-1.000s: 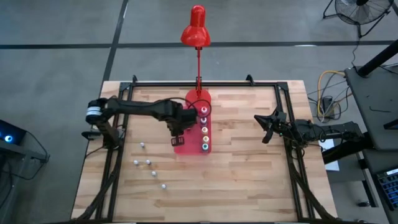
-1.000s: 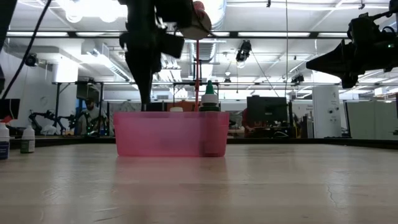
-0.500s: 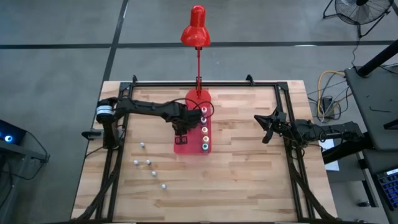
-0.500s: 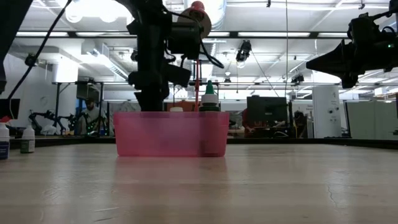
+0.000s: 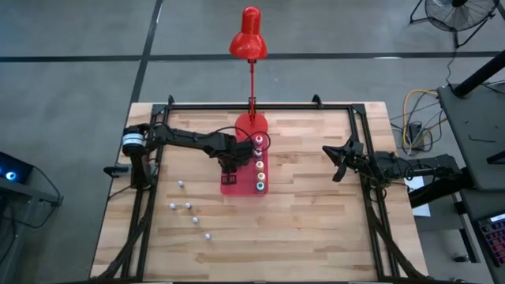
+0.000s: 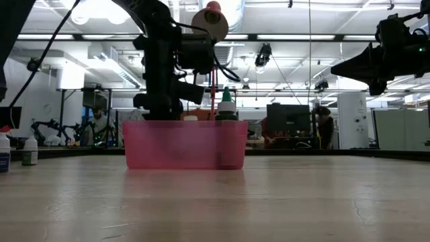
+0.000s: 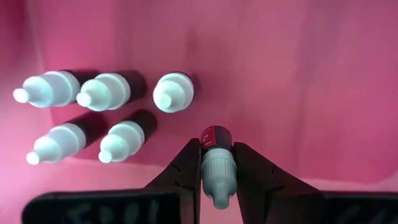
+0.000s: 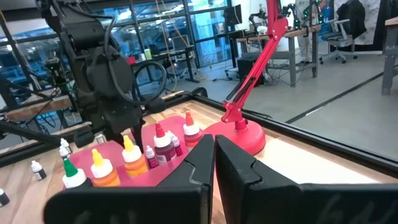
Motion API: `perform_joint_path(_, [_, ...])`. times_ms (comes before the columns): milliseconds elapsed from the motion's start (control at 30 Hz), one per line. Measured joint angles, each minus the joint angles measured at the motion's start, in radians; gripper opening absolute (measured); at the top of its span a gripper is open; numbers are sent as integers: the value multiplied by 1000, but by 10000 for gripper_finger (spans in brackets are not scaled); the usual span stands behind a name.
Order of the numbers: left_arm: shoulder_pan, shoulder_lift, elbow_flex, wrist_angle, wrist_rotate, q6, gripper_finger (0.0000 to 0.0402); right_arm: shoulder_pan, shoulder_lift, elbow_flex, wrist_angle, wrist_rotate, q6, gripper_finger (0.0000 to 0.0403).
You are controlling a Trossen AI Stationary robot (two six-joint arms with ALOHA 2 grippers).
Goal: Pick & Place food coloring
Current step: Put the small red food coloring bottle into the pink bin
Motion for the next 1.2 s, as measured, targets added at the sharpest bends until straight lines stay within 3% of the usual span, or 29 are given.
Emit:
perform_joint_path(300, [13, 0, -12, 39, 1, 26, 43, 0, 0, 0, 0, 0, 0, 9])
perform_joint_path(467, [13, 11, -12, 44, 0, 40, 65, 0, 0, 0, 0, 0, 0, 9])
perform_joint_path(633, [13, 28, -11, 63, -7, 43, 40, 0, 0, 0, 0, 0, 0, 9])
perform_joint_path(800, [12, 32, -12, 56, -7, 39, 40, 0, 0, 0, 0, -1, 0, 9])
perform_joint_path(967, [12, 32, -11, 52, -7, 39, 63, -1, 0, 0, 0, -1, 0, 9])
perform_joint_path(1200, [12, 32, -11, 44, -7, 38, 63, -1, 0, 0, 0, -1, 0, 9])
